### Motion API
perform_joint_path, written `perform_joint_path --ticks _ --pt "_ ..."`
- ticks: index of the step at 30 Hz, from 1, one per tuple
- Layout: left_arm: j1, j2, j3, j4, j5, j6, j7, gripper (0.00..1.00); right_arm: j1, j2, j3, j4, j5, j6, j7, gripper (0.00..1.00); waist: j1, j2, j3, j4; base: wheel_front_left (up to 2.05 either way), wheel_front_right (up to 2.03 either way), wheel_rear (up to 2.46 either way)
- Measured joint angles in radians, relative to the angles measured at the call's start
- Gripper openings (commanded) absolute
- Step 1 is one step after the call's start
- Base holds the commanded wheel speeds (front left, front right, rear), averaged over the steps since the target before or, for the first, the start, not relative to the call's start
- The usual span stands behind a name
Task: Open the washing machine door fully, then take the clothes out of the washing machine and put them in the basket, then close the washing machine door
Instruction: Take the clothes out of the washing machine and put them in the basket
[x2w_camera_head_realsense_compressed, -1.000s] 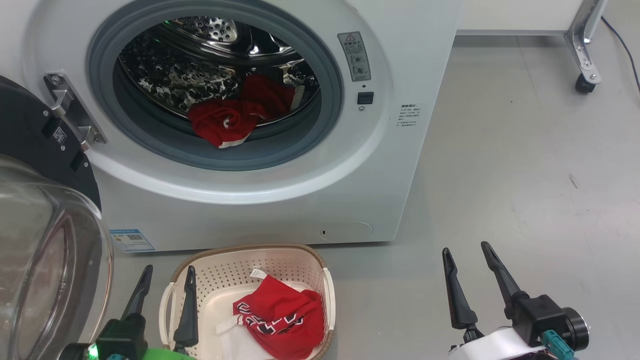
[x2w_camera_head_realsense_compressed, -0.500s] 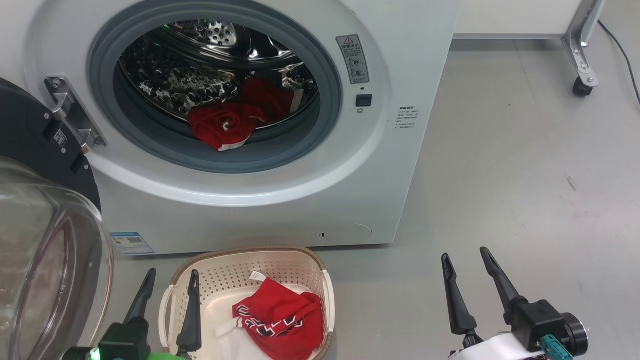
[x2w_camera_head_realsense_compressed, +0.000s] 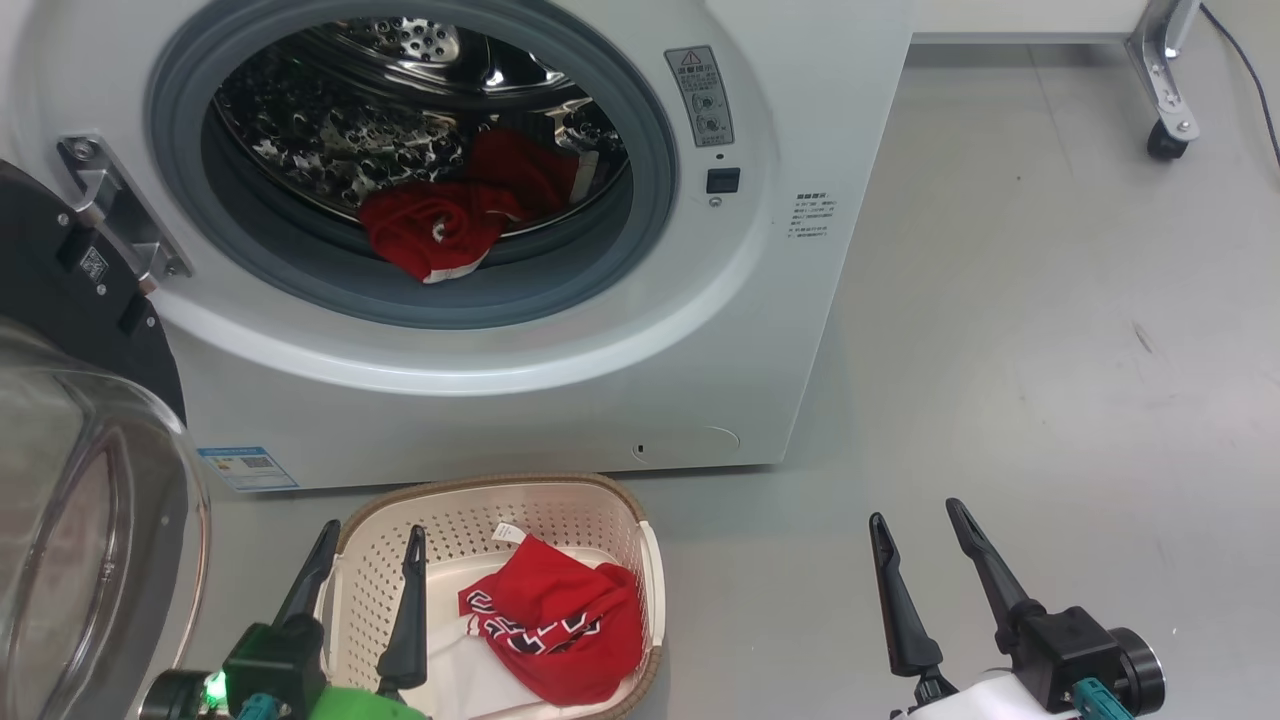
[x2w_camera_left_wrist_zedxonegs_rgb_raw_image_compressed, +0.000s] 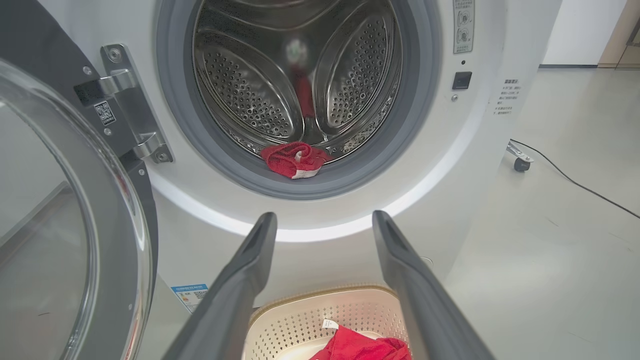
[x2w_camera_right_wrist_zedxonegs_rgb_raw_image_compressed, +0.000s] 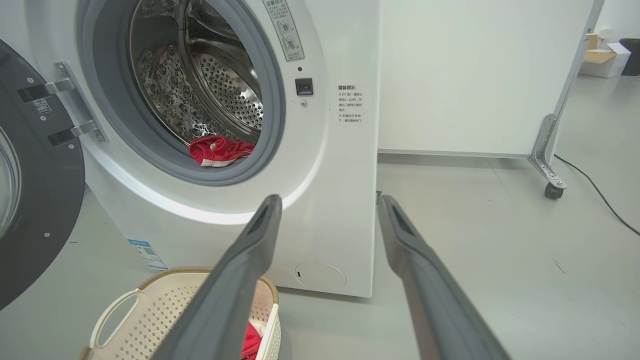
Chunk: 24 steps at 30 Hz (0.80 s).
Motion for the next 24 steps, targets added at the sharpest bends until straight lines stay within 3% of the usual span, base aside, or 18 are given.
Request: perform_joint_path --ticks 6,17,24 --pt "-0.076 -0.003 -0.03 0.029 -0.003 -0.011 0.039 1.0 -0.007 0.0 0.009 -0.021 0.0 0.0 0.0 1.0 0.0 0.0 0.044 -0.01 0.0 0.0 0.0" --pt "-0.358 -0.003 -0.088 0.16 -0.004 -0.081 0.193 1.0 -0.089 -0.001 0.045 -0.049 -0.01 0.001 0.0 1.0 0.0 0.0 0.177 -0.059 0.0 0.0 0.0" --pt "-0.565 0.069 -0.081 0.214 -0.004 -0.149 0.325 1.0 -0.139 -0.001 0.061 -0.073 0.037 0.0 0.0 1.0 0.0001 0.0 0.265 -0.111 0.0 0.0 0.0"
